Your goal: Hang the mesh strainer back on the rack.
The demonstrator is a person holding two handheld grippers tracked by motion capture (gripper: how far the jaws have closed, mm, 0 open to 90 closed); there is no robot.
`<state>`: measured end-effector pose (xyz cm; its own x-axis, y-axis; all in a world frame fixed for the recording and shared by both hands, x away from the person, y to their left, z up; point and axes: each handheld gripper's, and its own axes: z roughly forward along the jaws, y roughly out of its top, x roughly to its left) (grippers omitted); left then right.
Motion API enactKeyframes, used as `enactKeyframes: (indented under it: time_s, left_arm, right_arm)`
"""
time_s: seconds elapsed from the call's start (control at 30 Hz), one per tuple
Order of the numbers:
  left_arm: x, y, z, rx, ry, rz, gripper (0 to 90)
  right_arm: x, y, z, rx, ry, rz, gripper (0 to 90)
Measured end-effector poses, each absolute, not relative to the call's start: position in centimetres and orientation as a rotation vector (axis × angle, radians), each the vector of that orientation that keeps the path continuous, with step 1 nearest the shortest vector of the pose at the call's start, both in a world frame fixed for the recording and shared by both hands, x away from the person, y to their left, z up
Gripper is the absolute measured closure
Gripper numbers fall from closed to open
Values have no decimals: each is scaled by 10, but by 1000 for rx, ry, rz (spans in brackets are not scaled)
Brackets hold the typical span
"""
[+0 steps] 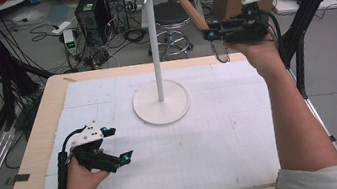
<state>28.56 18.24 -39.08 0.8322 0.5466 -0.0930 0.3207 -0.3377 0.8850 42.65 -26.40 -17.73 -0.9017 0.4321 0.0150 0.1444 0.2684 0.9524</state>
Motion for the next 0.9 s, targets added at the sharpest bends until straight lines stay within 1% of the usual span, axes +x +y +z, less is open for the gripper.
enactKeyframes:
  time_s: [0.37,0.57,0.9]
  left_arm:
    - [285,181,-392,1953,641,263,17]
    - [286,182,-393,1951,645,265,17]
    - [286,185,-392,1944,649,264,16]
  right_arm:
    - [444,-256,-159,563,2295,1622,688]
    - [453,-252,-159,588,2309,1607,688]
    - [457,-246,-163,600,2337,1611,688]
